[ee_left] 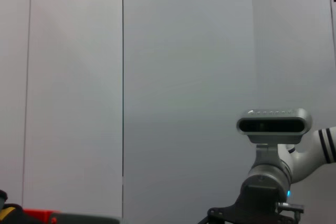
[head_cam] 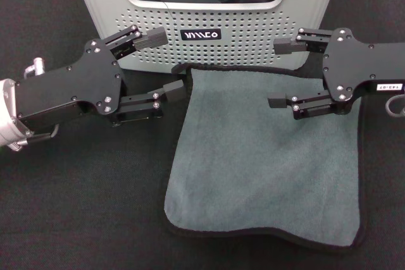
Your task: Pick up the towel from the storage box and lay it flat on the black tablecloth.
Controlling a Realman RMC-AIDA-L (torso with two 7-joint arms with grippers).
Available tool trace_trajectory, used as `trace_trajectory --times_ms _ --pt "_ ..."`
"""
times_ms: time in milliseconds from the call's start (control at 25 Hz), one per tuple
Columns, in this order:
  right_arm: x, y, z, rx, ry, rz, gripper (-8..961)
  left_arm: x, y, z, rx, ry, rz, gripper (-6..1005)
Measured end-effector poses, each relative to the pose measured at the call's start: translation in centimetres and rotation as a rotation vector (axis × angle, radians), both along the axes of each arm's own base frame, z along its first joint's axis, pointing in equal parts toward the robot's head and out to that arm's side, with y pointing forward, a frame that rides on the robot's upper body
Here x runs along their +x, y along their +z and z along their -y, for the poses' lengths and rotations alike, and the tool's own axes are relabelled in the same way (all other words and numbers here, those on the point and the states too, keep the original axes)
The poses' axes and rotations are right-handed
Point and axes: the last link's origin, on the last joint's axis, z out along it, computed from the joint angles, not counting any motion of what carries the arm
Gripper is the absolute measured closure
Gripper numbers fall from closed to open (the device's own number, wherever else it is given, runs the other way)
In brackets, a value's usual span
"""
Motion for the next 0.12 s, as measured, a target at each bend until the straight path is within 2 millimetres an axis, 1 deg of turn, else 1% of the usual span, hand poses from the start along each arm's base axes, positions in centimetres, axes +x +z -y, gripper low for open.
trace_trajectory --times_ms 120 --pt "0.11 -0.06 0.03 0.004 0.005 0.006 78 -0.10 -0.05 -0.11 0.017 0.002 -0.008 119"
